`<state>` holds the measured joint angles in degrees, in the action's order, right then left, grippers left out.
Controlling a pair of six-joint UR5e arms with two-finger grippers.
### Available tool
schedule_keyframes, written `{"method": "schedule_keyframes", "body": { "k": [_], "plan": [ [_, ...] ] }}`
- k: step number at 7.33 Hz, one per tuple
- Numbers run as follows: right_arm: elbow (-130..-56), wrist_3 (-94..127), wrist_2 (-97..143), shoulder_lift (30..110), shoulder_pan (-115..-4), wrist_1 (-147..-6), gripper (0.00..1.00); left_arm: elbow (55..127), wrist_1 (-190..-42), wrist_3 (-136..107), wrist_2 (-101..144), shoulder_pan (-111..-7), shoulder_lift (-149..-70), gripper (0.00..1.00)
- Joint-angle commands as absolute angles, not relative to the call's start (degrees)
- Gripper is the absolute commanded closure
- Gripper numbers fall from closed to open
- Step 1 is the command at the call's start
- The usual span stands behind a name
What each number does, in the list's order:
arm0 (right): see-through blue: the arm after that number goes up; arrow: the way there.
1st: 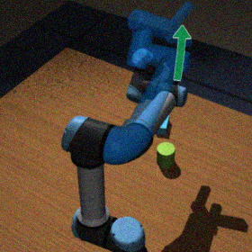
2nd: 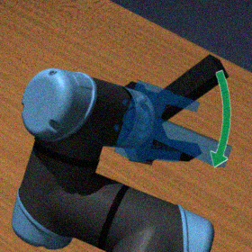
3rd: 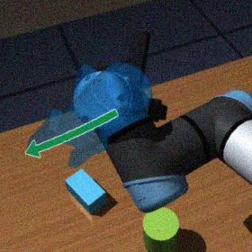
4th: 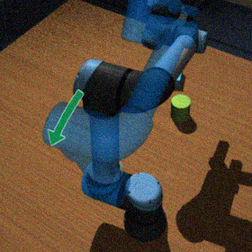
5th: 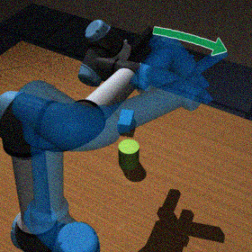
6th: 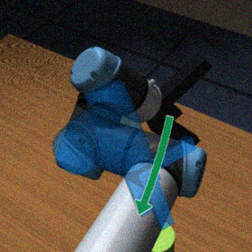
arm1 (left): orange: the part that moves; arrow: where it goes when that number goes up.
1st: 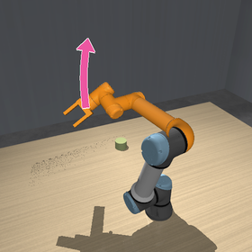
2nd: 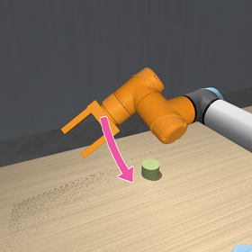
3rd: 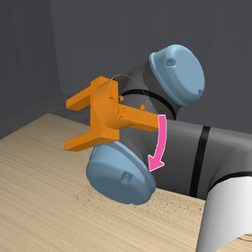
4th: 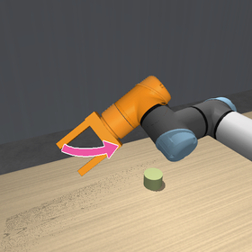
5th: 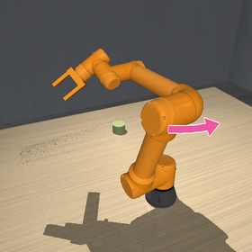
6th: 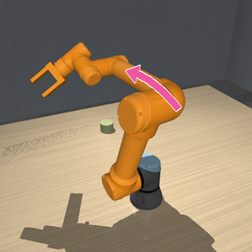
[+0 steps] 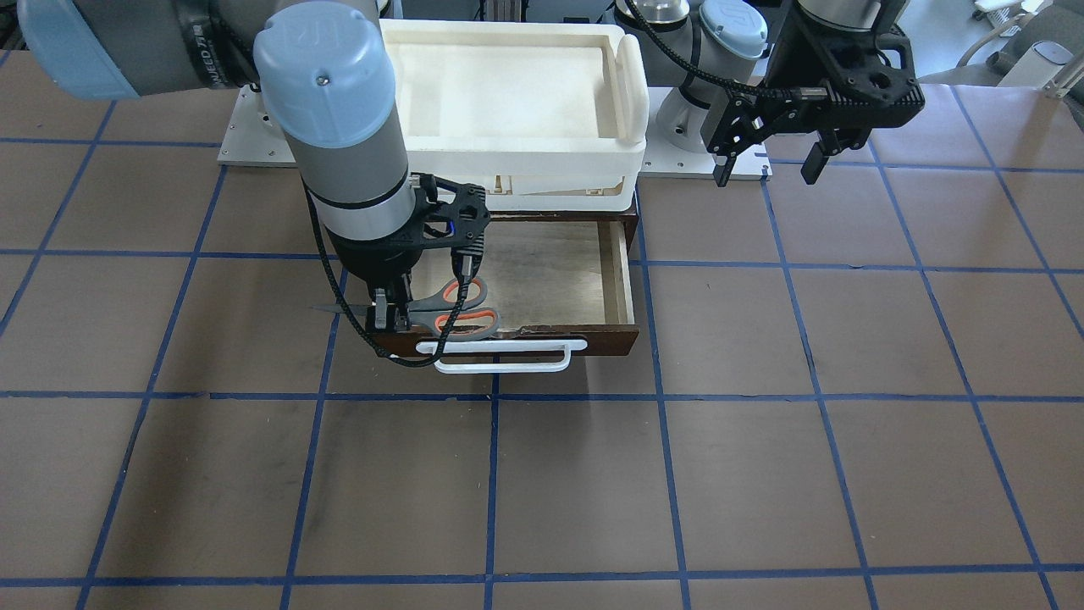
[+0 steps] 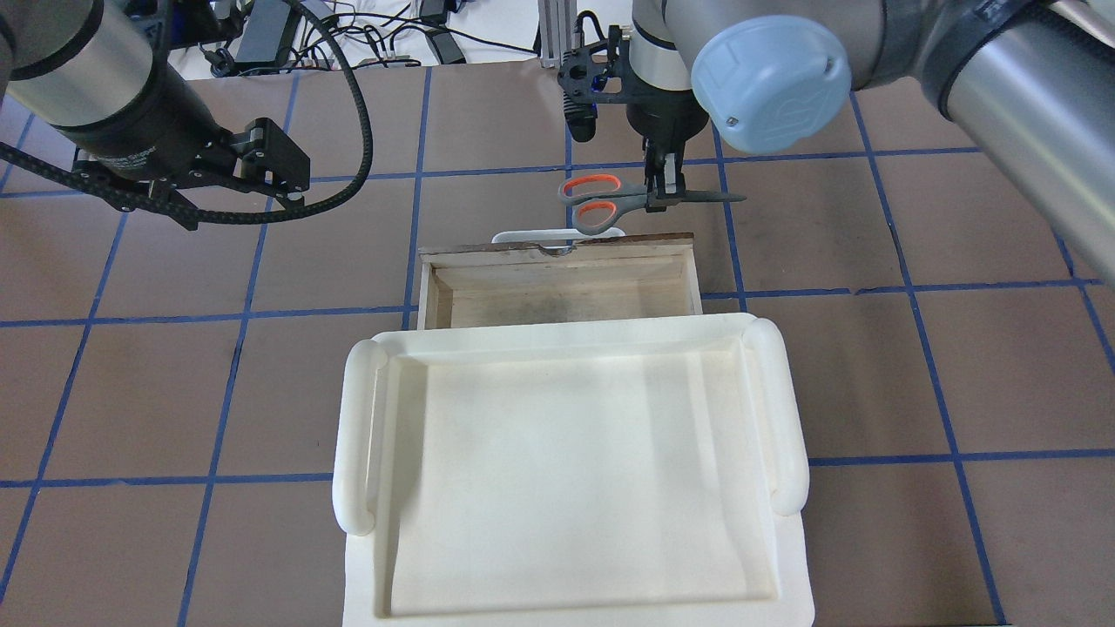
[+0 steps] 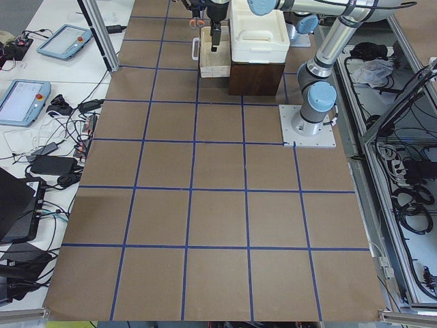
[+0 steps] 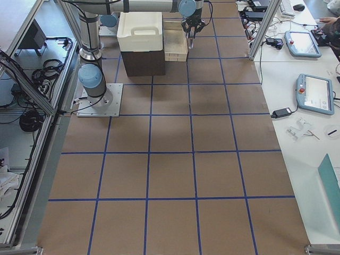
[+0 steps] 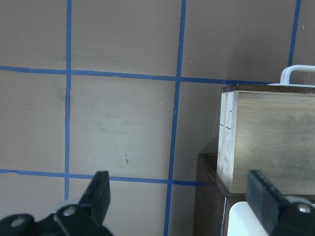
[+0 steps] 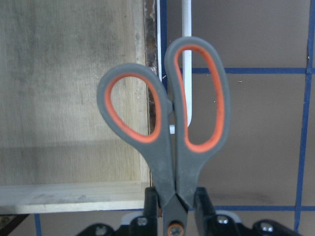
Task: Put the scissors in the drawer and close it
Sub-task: 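Lower the held scissors into the open wooden drawer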
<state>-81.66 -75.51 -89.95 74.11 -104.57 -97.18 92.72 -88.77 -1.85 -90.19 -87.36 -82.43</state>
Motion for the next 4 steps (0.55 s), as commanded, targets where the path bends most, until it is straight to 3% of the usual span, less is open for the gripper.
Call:
{"method": "schedule_keyframes", "body": {
  "k": [1, 4],
  "plan": [
    [-82.26, -72.70, -89.74, 73.57, -106.61, -97.12, 1.00, 92.72, -88.77, -1.85, -90.35, -87.36, -82.35, 0.00],
    [-84.19, -68.91, -89.56, 72.95, -109.68, -98.00, 1.00, 92.72, -88.77, -1.85, -90.18, -87.45, -82.44, 0.00]
  ]
}}
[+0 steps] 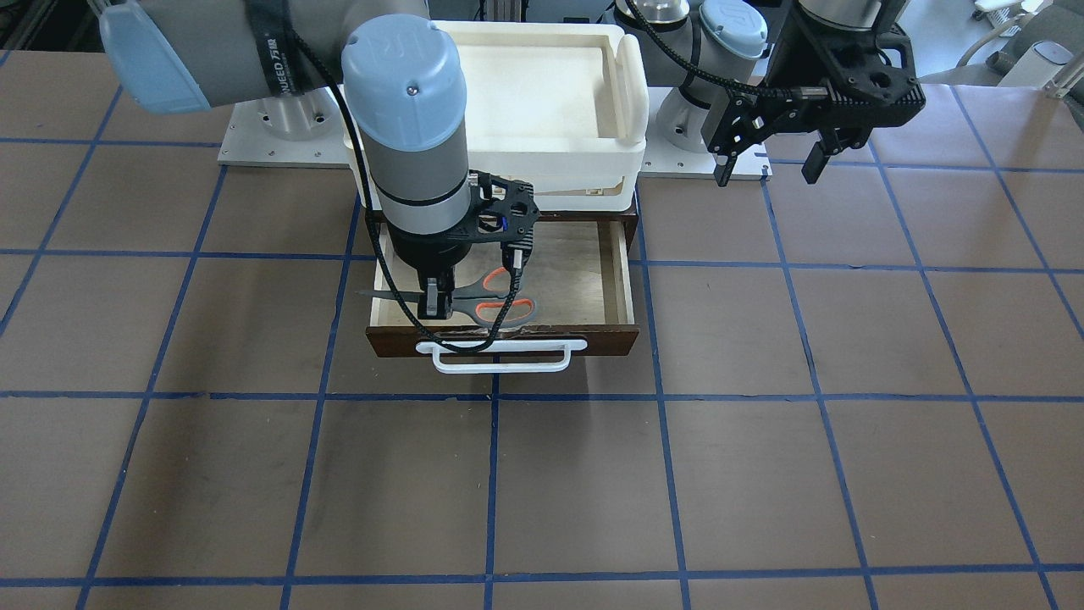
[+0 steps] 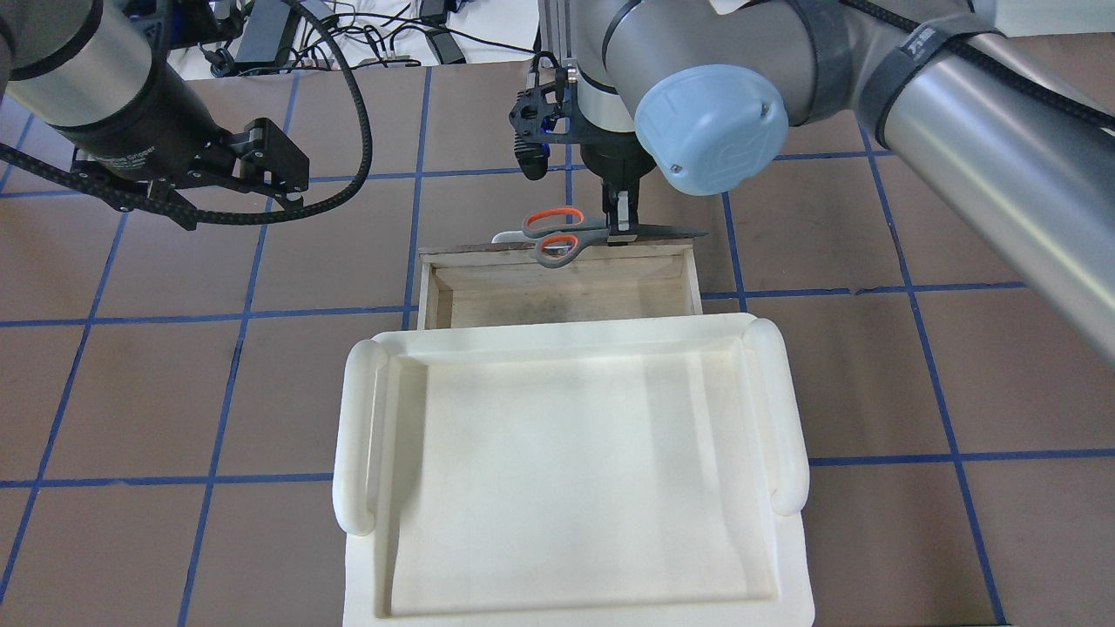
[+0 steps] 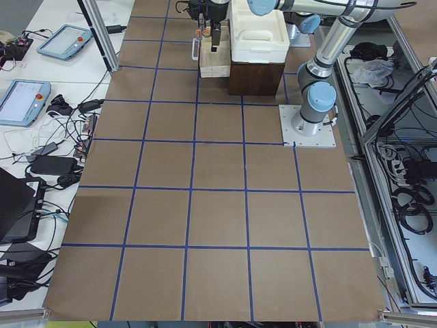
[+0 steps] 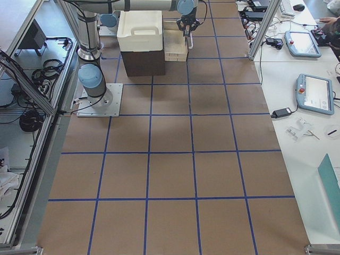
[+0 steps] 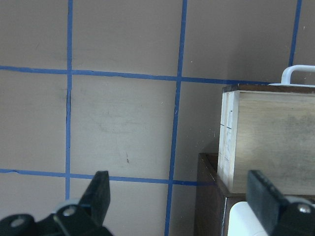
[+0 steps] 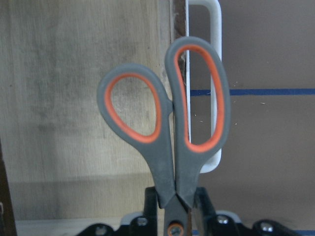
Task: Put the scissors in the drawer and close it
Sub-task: 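Lower the held scissors into the open wooden drawer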
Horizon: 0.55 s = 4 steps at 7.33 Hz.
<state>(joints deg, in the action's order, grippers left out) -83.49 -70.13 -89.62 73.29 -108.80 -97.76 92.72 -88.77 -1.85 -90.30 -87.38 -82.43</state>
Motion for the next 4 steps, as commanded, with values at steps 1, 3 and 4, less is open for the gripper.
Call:
{"method": "schedule_keyframes", "body": {
  "k": [1, 3, 4],
  "plan": [
    [-84.37, -68.91, -88.78, 72.69, -110.04, -98.00, 1.00, 92.72, -88.77, -1.85, -90.35, -87.36, -82.44, 0.00],
    [-84.37, -67.94, -87.45, 71.90, -110.74, -98.00, 1.00, 92.72, -88.77, -1.85, -90.35, -87.36, -82.44, 0.00],
    [-84.64, -67.77, -87.54, 71.29, -111.96, -98.09, 1.00, 92.72, -88.77, -1.85, -90.26, -87.45, -82.44, 0.00]
  ]
}}
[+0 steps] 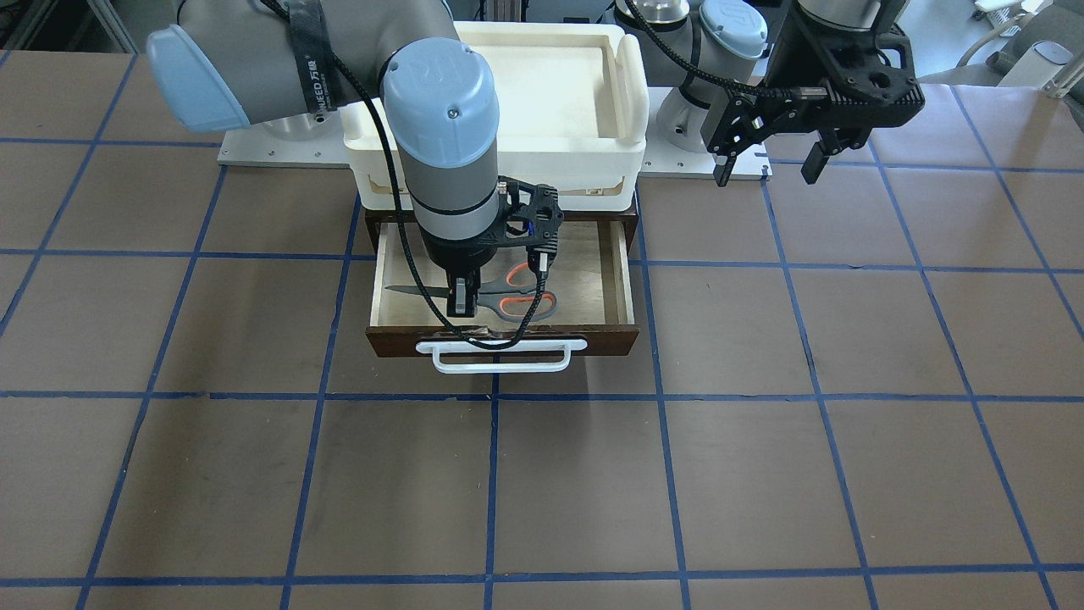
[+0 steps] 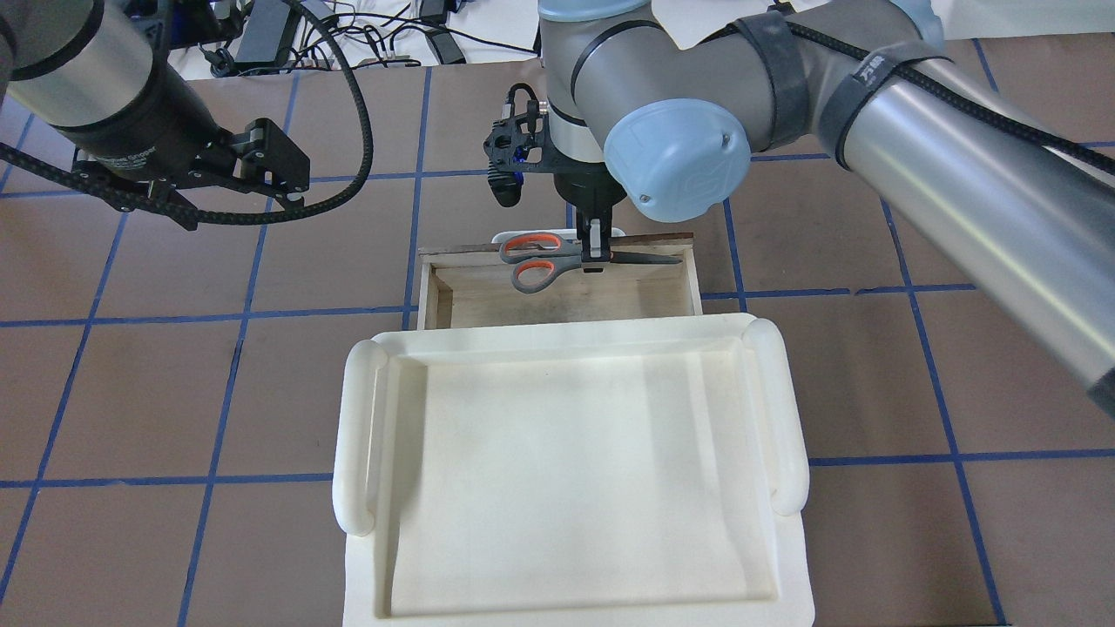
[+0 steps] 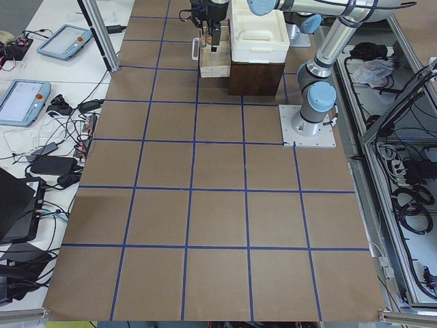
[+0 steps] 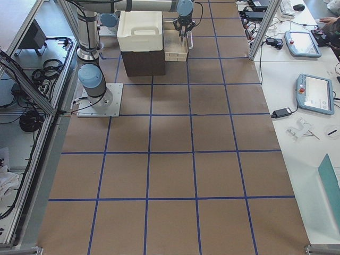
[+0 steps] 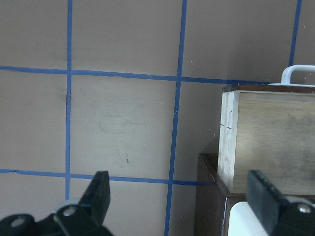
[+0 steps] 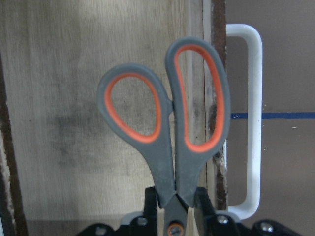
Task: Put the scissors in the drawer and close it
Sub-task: 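Lower the held scissors into the open wooden drawer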
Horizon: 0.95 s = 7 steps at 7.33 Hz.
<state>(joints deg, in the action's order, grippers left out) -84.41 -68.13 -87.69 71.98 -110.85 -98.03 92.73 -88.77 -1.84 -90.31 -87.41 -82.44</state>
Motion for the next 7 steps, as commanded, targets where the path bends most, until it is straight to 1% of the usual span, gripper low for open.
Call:
{"method": "schedule_keyframes", "body": {
  "k": [1, 6, 7],
  "plan": [
    [-84.90, -67.76, -87.54, 70.76, -112.58, -98.17, 1.00, 92.72, -88.77, -1.85, -90.35, -87.45, -82.44, 0.00],
    [-86.40, -65.23, -86.31, 70.40, -112.76, -98.26, 1.00, 92.72, -88.77, -1.85, -90.35, -87.45, -82.44, 0.00],
    [-86.48, -65.21, -86.31, 70.31, -112.76, -98.26, 0.90, 92.72, -88.77, -1.85, -90.35, -87.45, -82.44, 0.00]
  ]
}}
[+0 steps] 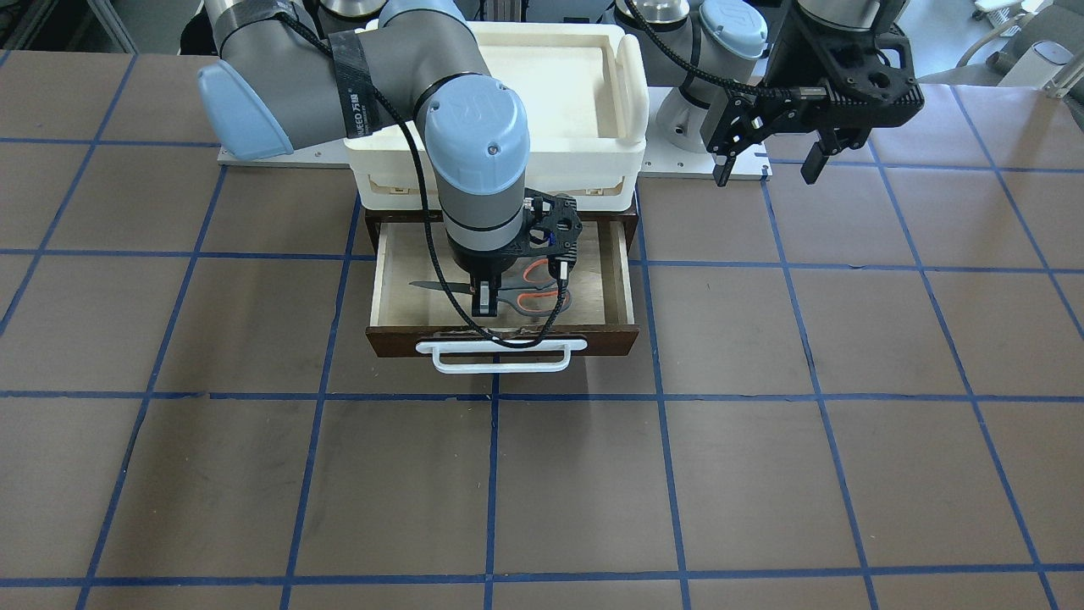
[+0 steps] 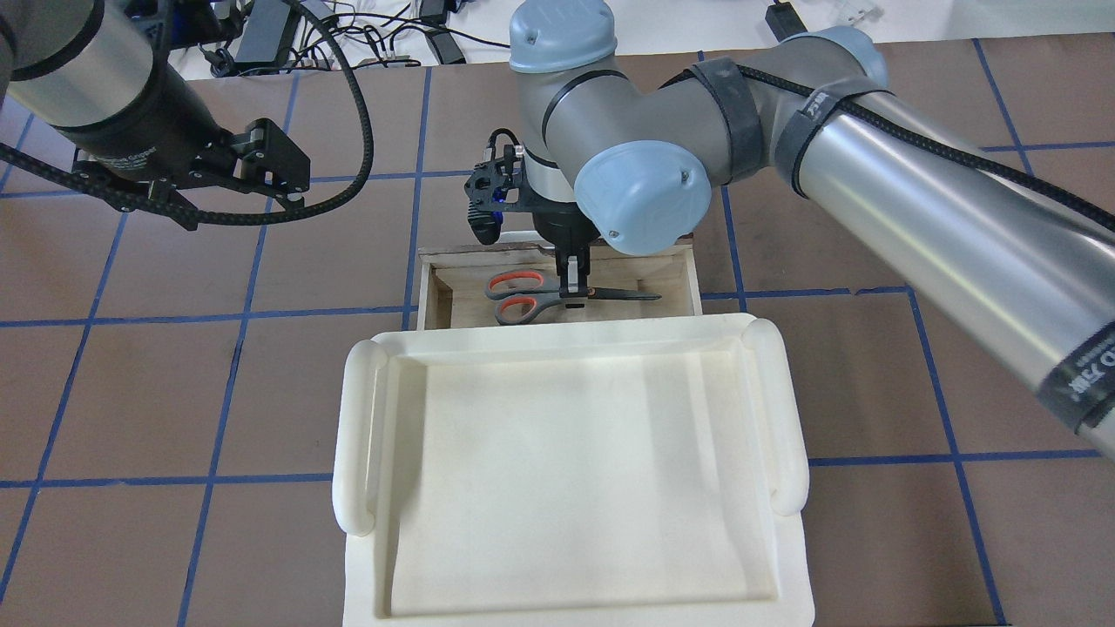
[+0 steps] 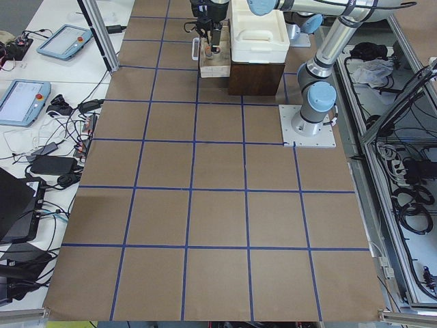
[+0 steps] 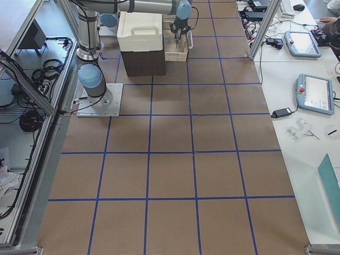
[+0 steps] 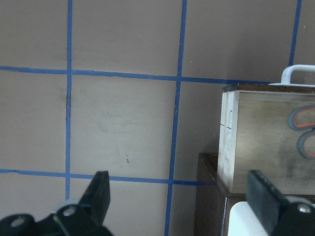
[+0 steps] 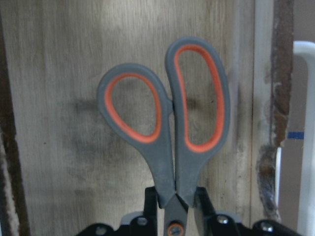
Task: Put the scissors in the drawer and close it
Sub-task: 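Lower the held scissors into the open wooden drawer, then open the right gripper to release the scissors and raise it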
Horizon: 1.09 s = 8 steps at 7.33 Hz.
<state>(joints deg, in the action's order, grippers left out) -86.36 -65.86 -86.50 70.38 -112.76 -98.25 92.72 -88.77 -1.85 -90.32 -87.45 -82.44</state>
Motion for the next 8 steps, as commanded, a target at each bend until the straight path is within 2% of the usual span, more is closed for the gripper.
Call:
{"method": "schedule_keyframes", "body": {
  "k": [1, 2, 3, 4, 5, 8],
  "plan": [
    [-86.48, -65.21, -86.31, 70.23, -112.76, -98.17, 0.90, 92.72, -88.77, -1.85, -90.35, -87.45, -82.44, 0.00],
    [-87.01, -65.21, -86.31, 70.05, -112.76, -98.26, 0.88, 92.72, -88.77, -1.85, -90.35, -87.45, -82.44, 0.00],
    [-87.10, -65.13, -86.22, 70.05, -112.76, -98.70, 0.56, 92.72, -88.77, -1.85, -90.18, -87.45, -82.44, 0.00],
    [-87.19, -64.95, -84.05, 70.05, -112.76, -99.40, 0.16, 92.72, -88.77, -1.85, -90.35, -87.45, -82.44, 0.00],
    [-87.19, -62.60, -83.24, 70.31, -112.76, -99.49, 0.01, 92.72, -88.77, -1.85, -90.44, -87.36, -82.27, 0.00],
    [-86.57, -54.37, -84.46, 73.28, -112.07, -100.45, 0.00, 92.72, -88.77, -1.85, -90.27, -87.36, -82.26, 0.00]
  ]
}}
